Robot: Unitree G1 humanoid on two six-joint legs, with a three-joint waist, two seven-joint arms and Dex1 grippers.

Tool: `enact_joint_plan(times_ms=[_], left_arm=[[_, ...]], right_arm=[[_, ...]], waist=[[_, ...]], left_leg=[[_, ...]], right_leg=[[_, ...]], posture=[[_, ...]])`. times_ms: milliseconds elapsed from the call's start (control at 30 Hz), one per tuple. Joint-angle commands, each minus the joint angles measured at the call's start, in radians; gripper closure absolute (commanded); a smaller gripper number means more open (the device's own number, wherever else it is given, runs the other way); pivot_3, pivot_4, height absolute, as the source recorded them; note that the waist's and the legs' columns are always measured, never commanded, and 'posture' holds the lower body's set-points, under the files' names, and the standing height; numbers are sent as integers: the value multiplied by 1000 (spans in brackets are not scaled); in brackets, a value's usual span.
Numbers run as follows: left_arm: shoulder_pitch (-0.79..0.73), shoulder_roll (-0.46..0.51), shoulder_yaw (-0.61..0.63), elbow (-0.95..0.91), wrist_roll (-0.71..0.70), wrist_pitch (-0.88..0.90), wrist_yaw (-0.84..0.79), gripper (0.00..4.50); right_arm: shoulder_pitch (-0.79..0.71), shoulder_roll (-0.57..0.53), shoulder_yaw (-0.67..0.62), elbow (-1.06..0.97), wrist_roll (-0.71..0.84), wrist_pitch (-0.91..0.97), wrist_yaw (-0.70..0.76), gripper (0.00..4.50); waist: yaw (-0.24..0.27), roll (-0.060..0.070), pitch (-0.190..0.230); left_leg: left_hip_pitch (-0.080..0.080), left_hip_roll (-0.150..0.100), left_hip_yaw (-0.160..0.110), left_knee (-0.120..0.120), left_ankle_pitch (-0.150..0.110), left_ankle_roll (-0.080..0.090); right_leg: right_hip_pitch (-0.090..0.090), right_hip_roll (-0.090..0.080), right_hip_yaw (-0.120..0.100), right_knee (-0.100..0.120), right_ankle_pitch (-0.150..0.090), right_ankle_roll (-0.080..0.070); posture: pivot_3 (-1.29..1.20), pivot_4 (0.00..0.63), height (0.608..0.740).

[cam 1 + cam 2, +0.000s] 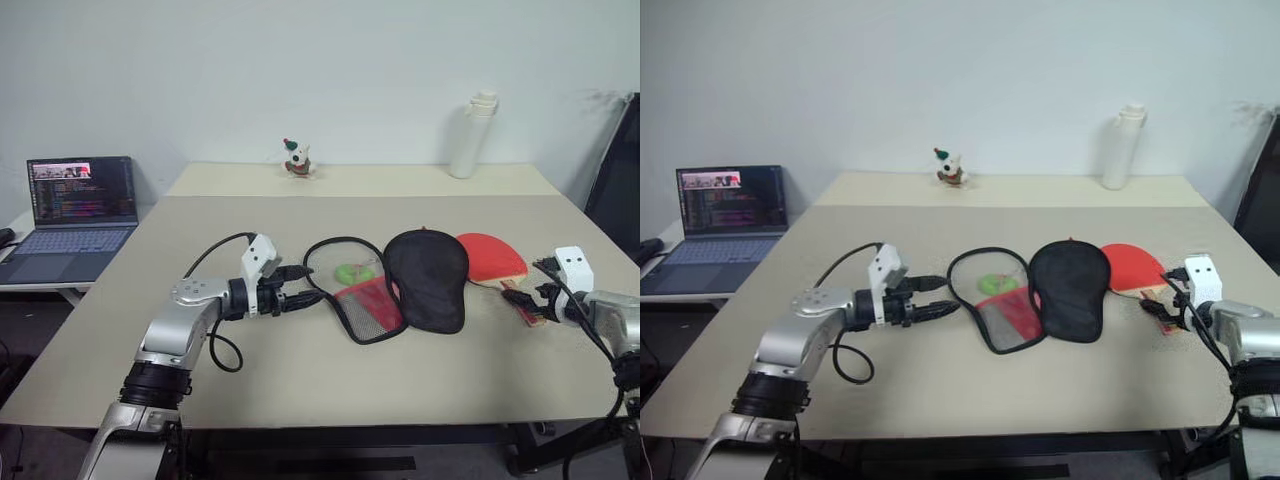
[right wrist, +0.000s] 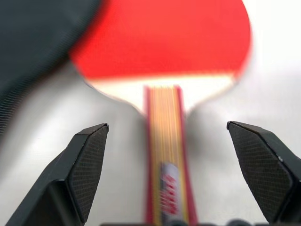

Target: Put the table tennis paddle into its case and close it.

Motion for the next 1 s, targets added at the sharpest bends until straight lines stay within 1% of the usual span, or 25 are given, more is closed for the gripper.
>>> enact_joint_plan(times_ms=[33,167,300,333,400,500,567,667,700,867,933,1000], left_arm=[[-29,1,0,2,-1,-21,-11,1170],[-31,1,-2,4,-1,-27,-9,1170],[-19,3,-1,-4,-2,-29,-8,1170],[-15,4,0,-6,-2,-29,-8,1170],[-8,7,3,-8,-2,-30,-7,1170],[-3,10,5,-7,-2,-33,-7,1170],[1,11,7,-8,-2,-35,-6,1170],[10,17,12,-8,-4,-38,-5,1170],[13,19,15,-7,-5,-40,-5,1170],[20,24,19,-4,-7,-44,2,1170],[25,27,23,-7,-8,-44,6,1170],[31,29,26,-12,-10,-41,10,1170]], right_arm=[[-58,6,-14,75,-25,-65,1,60],[-81,38,-5,151,-45,-105,-3,60],[-90,70,-1,182,-65,-134,-13,60],[-90,79,1,184,-71,-142,-21,223],[-87,94,2,183,-87,-155,-45,568],[-81,103,-7,185,-100,-165,-82,1547],[-79,109,-26,185,-93,-162,-101,2299],[-65,117,-60,146,-69,-124,-120,3288],[-60,116,-76,130,-62,-108,-135,3423],[-49,104,-157,41,-31,-68,-217,3424],[-44,97,-195,-56,-7,-31,-252,3424],[-29,106,-228,-214,29,44,-285,3424]], waist=[[0,0,0],[-1,0,0],[-2,0,0],[-3,0,0],[-5,0,0],[-6,-1,0],[-6,-1,-1],[-5,-2,-1],[-5,-2,-1],[0,-2,-1],[1,0,0],[2,3,2]], left_leg=[[0,0,0,0,0,0],[0,0,0,0,0,0],[0,0,0,1,0,0],[1,0,0,1,0,0],[2,0,0,1,0,0],[4,1,0,1,0,0],[4,1,0,2,0,0],[4,1,0,2,0,0],[4,1,1,3,0,0],[3,0,0,3,0,0],[2,0,0,2,0,0],[1,-1,0,2,0,0]], right_leg=[[0,0,0,0,0,0],[0,0,0,0,0,0],[1,0,0,0,0,1],[1,0,0,0,1,1],[2,0,1,0,1,1],[3,1,1,1,1,1],[4,1,1,1,1,1],[5,1,1,0,1,2],[5,1,2,0,2,2],[4,0,1,0,3,2],[4,-1,1,-1,3,2],[2,-1,2,0,3,2]], posture=[[0,150,740],[0,150,740],[0,150,740],[0,150,740],[0,150,740],[0,150,740],[0,150,740],[0,150,740],[0,150,740],[0,150,740],[0,150,740],[0,150,740]])
